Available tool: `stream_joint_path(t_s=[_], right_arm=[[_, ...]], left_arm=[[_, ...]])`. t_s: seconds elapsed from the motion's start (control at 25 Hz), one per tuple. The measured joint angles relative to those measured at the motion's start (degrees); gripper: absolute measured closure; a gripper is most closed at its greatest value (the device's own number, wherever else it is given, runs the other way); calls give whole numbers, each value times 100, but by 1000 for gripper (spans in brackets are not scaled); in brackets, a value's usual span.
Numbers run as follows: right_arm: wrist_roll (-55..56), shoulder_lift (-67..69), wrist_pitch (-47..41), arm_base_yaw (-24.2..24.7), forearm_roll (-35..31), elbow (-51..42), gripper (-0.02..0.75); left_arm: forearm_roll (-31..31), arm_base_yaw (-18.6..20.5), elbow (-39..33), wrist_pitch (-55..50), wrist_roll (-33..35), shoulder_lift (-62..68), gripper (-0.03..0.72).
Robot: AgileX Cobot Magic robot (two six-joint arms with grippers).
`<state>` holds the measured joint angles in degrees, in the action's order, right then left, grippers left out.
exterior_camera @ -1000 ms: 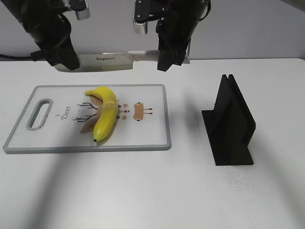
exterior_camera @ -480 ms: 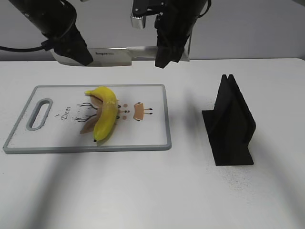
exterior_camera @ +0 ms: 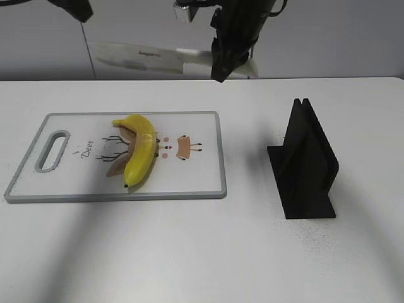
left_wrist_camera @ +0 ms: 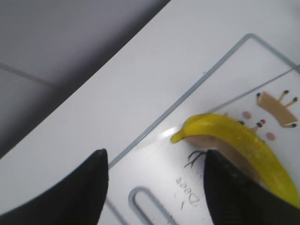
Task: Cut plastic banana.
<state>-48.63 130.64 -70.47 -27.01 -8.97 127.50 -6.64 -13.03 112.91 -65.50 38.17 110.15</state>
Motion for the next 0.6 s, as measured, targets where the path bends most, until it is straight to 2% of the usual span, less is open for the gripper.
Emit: stream_joint_path(t_s=[0.12,0.24,0.44,0.6], right_arm=[[1037,-207,0,0,272,0,578],[1955,-478,-5,5,317,0,578],[3319,-1090,-11,-1,317,-146,578],[4224,-1878,-5,-1,297,-903,578]], left_arm=[[747,51,235,-341,-1132,0,69],[835,250,186,-401,-1951,-77,75],[273,670,-397,-418,-2334,-669,88],[330,758,-1299,-418,-2408,-1506,94]])
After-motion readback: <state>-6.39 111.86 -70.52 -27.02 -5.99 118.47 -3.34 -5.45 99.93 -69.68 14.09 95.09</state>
